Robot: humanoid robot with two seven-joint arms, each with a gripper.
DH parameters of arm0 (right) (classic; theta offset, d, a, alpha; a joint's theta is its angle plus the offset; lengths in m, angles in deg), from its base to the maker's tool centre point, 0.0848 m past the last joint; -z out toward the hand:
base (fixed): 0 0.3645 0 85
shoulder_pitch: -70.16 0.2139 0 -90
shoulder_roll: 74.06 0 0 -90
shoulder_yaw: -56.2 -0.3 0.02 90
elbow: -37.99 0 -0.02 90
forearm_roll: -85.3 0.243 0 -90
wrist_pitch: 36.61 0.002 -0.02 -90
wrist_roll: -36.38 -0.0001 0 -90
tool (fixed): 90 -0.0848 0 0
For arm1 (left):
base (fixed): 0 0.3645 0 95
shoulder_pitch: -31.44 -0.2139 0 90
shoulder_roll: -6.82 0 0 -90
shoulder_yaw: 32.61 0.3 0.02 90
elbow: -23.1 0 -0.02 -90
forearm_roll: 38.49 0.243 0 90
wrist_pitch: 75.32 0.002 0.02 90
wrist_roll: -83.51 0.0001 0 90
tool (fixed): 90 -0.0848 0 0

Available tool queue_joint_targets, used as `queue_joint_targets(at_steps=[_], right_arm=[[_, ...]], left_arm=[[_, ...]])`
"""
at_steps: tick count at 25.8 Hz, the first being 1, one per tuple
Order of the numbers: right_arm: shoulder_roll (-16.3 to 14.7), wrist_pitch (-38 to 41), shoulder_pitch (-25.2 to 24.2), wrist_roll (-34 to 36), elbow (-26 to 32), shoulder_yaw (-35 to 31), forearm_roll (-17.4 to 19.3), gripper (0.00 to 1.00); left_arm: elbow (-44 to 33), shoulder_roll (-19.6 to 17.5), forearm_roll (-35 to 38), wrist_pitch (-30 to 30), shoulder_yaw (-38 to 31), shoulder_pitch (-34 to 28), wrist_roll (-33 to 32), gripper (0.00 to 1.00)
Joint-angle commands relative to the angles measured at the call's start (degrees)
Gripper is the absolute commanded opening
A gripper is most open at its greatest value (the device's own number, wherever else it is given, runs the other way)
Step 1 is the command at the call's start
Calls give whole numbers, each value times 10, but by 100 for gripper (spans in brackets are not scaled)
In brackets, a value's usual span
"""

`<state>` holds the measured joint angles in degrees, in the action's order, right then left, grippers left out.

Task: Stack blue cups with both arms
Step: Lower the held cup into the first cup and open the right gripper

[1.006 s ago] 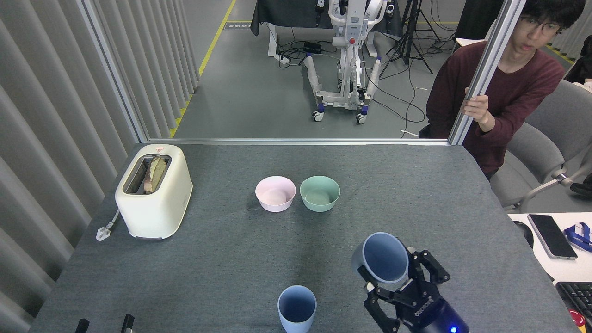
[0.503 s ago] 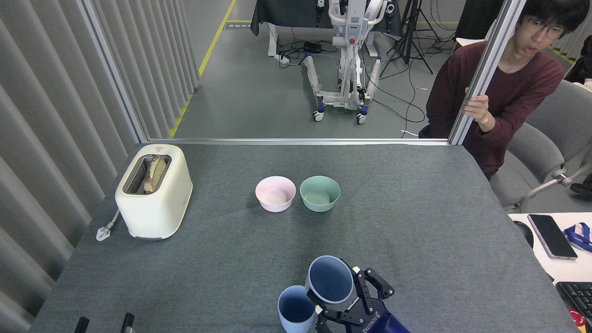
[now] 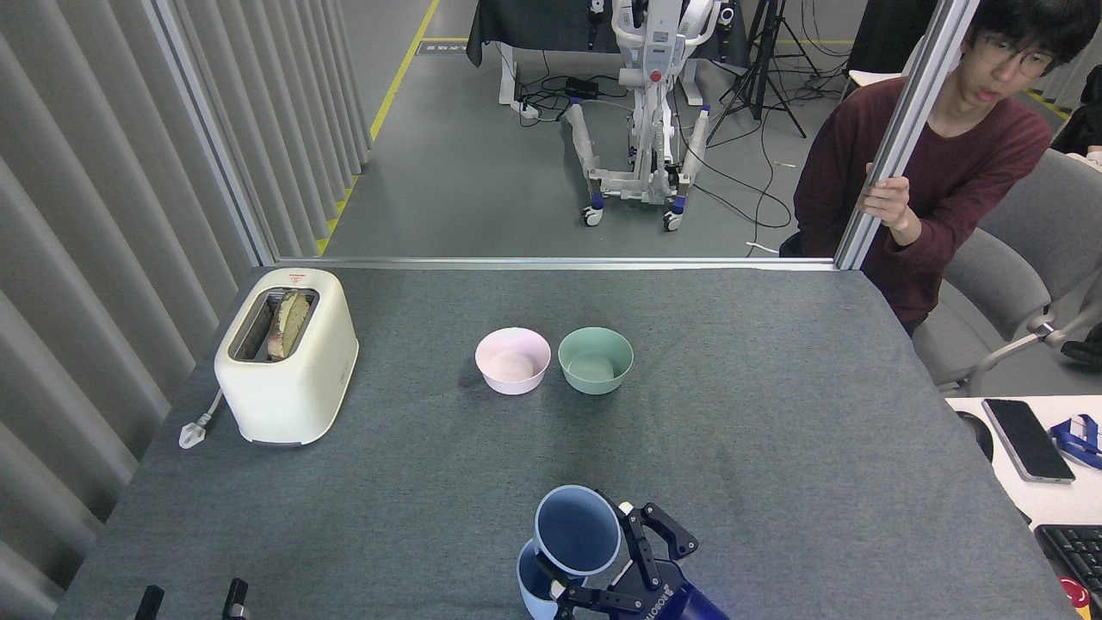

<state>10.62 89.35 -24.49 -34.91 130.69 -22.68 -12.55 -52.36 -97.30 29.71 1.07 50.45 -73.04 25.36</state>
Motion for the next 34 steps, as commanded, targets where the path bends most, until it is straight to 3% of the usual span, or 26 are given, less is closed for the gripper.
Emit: queue_joint_targets(at_steps=[1, 19, 20, 21, 23, 24, 25, 34], right_arm=[[-2, -3, -4, 1, -3, -1, -1, 24], [6, -5, 6, 4, -56, 1, -2, 27], [6, -5, 6, 4, -56, 1, -2, 30], [6, -5, 6, 4, -57, 2, -2, 41], [6, -10, 6, 4, -64, 6, -1, 80], [7, -12, 6, 4, -67, 6, -2, 95], [7, -12, 6, 5, -68, 6, -2, 100], [20, -12, 12, 8, -60, 0, 5, 100]], left_arm=[[0, 0, 0, 0, 0, 1, 0, 100], [2, -6, -2, -1, -7, 2, 0, 100], [2, -6, -2, -1, -7, 2, 0, 100], [2, -6, -2, -1, -7, 2, 0, 100], [2, -7, -2, -1, -7, 1, 0, 100], [2, -6, -2, -1, -7, 1, 0, 100], [2, -7, -2, -2, -7, 2, 0, 100], [2, -7, -1, -3, -7, 2, 0, 100]])
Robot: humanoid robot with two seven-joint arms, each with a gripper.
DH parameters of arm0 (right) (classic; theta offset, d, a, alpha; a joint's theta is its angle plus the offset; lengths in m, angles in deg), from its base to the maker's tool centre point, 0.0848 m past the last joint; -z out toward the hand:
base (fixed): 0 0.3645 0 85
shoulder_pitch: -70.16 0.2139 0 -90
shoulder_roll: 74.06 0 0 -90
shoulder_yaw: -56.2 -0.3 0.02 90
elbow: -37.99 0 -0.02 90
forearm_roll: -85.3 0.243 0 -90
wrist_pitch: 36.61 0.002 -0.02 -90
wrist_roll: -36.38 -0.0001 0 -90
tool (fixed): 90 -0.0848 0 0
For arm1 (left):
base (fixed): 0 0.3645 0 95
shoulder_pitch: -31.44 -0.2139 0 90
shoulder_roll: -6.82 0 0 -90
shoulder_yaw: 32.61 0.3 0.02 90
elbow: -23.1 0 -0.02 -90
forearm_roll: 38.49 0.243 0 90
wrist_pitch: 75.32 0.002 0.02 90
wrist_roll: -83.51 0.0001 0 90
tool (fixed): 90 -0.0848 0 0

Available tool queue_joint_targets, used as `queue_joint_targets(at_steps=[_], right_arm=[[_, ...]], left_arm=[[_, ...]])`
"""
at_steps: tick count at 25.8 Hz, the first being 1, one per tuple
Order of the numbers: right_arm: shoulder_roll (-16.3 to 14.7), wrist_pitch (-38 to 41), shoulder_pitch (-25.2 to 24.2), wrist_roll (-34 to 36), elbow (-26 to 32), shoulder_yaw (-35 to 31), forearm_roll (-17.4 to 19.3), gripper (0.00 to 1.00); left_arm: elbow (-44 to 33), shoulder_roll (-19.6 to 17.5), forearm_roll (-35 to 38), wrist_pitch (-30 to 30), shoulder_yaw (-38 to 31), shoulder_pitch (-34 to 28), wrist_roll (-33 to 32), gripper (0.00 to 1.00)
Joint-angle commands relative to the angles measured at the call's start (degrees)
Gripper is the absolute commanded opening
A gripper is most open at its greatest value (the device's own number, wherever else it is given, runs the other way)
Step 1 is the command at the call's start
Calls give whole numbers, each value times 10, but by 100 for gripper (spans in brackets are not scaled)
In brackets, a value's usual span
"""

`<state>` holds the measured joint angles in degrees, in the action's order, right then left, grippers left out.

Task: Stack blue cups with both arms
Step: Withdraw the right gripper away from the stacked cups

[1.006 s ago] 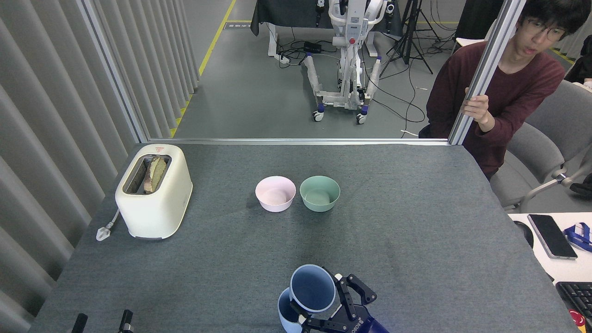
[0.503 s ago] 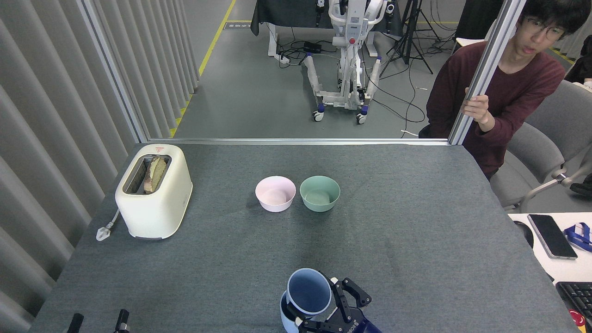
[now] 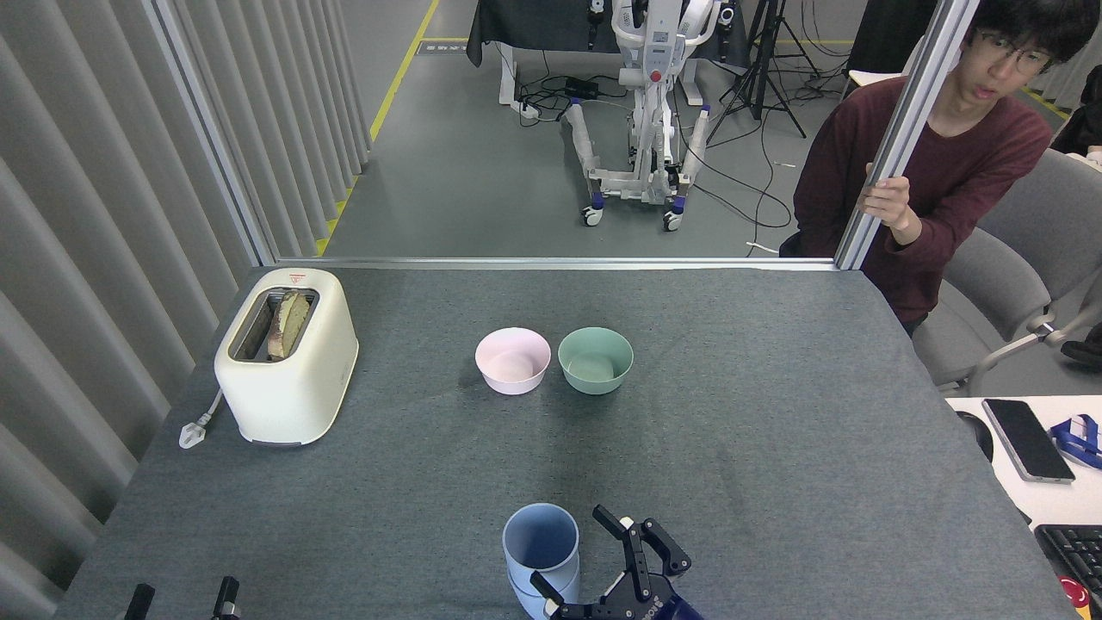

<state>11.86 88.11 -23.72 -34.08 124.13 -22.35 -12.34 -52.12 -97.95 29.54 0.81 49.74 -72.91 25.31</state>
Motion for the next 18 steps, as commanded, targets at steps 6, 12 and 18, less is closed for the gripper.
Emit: queue_joint_targets(at_steps=[6, 12, 18], right_arm=[[25, -23, 68, 41, 18, -127, 116, 100], [-34, -113, -38, -9, 14, -224, 72, 100], [-32, -133, -153, 37, 26, -232, 72, 100]], left_arm=[[2, 0, 0, 0, 0, 2, 0, 100], [11, -1, 2, -3, 0, 3, -10, 100], [-36, -6, -6, -42, -7, -46, -13, 100]])
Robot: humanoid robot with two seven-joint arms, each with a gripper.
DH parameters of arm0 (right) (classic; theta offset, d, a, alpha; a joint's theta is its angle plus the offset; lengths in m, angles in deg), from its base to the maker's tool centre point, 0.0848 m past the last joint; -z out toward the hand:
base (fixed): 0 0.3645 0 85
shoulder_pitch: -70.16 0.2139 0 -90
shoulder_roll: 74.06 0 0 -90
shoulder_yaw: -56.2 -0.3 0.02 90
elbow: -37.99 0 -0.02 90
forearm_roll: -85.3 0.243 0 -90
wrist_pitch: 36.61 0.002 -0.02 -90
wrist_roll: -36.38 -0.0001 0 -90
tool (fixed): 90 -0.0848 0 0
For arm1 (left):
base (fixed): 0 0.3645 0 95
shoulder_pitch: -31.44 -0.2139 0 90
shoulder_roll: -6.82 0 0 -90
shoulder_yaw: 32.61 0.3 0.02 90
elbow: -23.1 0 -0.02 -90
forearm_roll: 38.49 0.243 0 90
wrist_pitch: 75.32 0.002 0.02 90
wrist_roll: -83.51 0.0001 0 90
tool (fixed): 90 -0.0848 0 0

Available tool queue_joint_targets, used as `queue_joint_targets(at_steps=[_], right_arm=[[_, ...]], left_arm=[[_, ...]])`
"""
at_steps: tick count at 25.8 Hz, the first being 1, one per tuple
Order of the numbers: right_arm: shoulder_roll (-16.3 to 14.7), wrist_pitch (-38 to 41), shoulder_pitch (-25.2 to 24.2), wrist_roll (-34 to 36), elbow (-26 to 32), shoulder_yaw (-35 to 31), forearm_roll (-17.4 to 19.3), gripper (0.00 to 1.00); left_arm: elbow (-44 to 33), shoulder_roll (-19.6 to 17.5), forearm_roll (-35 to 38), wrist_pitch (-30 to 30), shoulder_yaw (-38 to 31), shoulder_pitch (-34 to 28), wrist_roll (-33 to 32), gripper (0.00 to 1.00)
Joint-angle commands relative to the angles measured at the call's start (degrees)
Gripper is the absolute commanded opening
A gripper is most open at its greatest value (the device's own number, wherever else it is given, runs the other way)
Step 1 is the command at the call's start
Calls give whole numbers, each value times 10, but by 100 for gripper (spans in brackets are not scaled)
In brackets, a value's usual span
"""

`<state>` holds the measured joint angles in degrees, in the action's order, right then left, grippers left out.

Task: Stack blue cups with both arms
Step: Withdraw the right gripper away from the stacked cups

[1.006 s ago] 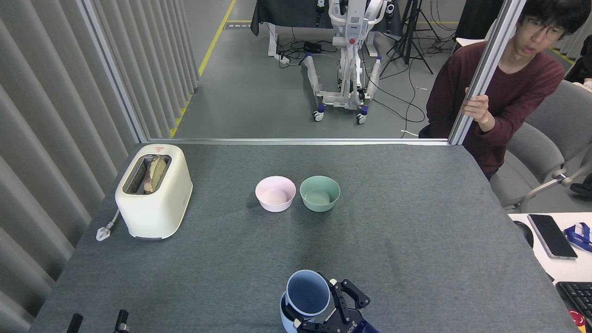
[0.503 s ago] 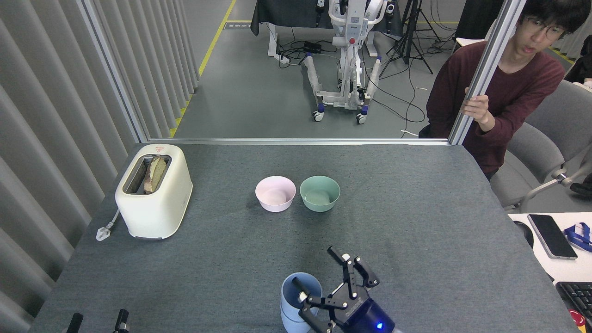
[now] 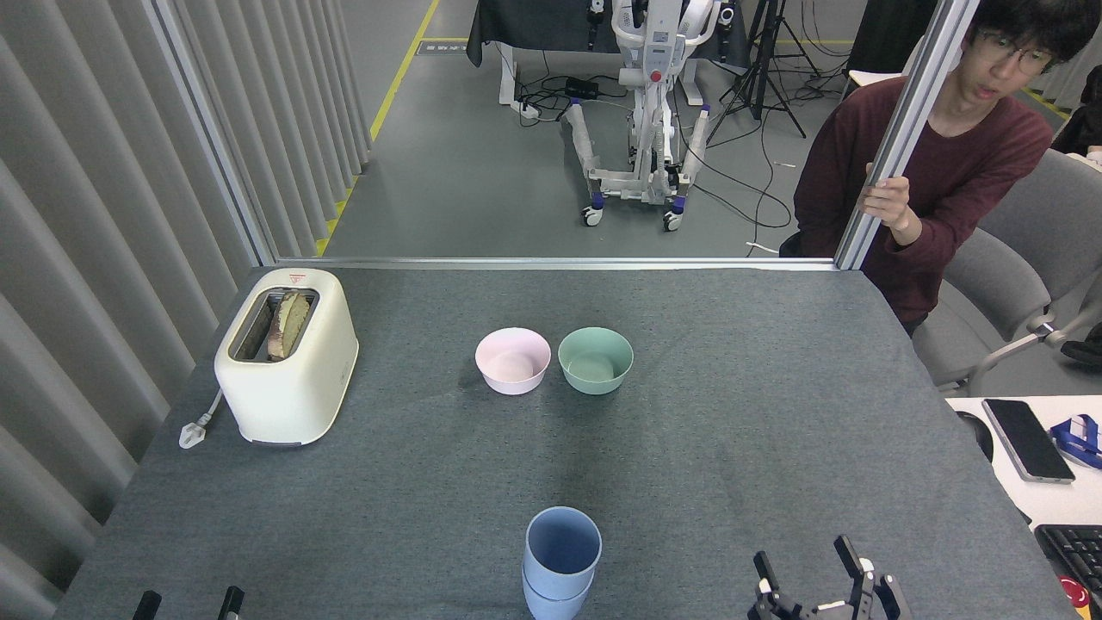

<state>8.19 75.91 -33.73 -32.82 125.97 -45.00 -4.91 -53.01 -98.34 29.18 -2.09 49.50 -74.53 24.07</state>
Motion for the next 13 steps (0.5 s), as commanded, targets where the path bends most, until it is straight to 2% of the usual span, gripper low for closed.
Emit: queue_joint_targets(at_steps=[1, 4, 7, 13], right_arm=[[12, -12, -65, 25, 10, -6, -3, 100], [27, -17, -99, 28, 16, -3, -4, 100], [17, -32, -134, 49, 30, 1, -2, 100], [17, -56, -139, 57, 33, 2, -1, 100]], left_arm=[[-40, -2, -3, -13, -9, -43, -1, 100], [-55, 1, -1, -9, -16, -57, -1, 100], [-71, 2, -1, -8, -21, -73, 0, 100], [-91, 5, 3, -8, -21, -90, 0, 100]])
